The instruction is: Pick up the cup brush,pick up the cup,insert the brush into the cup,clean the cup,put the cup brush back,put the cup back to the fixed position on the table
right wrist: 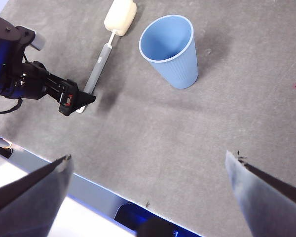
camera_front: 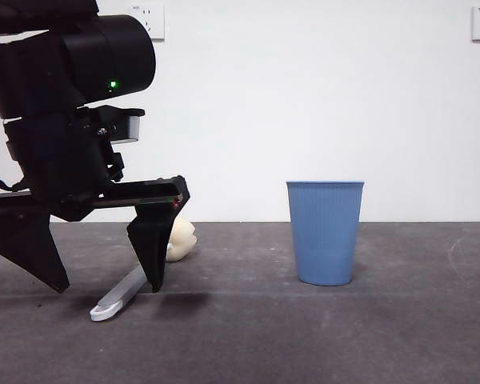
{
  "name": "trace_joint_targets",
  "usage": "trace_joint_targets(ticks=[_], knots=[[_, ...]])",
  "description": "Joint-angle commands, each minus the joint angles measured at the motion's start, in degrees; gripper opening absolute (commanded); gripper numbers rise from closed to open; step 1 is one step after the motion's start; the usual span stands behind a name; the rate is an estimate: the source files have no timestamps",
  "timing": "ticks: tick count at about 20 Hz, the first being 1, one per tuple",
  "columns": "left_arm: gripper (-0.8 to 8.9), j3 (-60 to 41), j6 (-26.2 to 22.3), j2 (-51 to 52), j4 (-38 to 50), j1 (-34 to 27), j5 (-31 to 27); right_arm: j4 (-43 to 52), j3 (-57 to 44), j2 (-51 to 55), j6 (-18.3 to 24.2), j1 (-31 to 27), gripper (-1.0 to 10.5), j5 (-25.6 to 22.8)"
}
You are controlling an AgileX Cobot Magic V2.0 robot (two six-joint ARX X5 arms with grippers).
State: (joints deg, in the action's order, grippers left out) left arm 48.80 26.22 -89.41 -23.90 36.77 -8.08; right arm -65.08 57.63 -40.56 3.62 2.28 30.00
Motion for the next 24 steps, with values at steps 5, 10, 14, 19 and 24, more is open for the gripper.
trace_joint_targets(ticks=[5,10,14,19,24], knots=[[4.81,0.1,2.6,-1.3,-0.5,0.9,-0.9,0.3,0.1,0.1,-0.8,0.1,6.0,0.1],[3.66,0.1,3.8,-3.3,-0.8,2.2,-0.9,0.3,0.1,0.1,-0.9,0.1,6.0,0.1],[1.09,0.1,3.8,-3.2,-0.8,2.5,-0.5,0.3,0.1,0.1,-0.9,0.1,6.0,0.1],[0.85,0.1,3.3,-1.7,-1.5,2.5,0.8,0.3,0.1,0.1,-0.8,0.1,6.0,0.0],[0.15,0.1,2.6,0.0,-1.7,2.4,0.9,0.3,0.1,0.1,-0.8,0.1,6.0,0.1]])
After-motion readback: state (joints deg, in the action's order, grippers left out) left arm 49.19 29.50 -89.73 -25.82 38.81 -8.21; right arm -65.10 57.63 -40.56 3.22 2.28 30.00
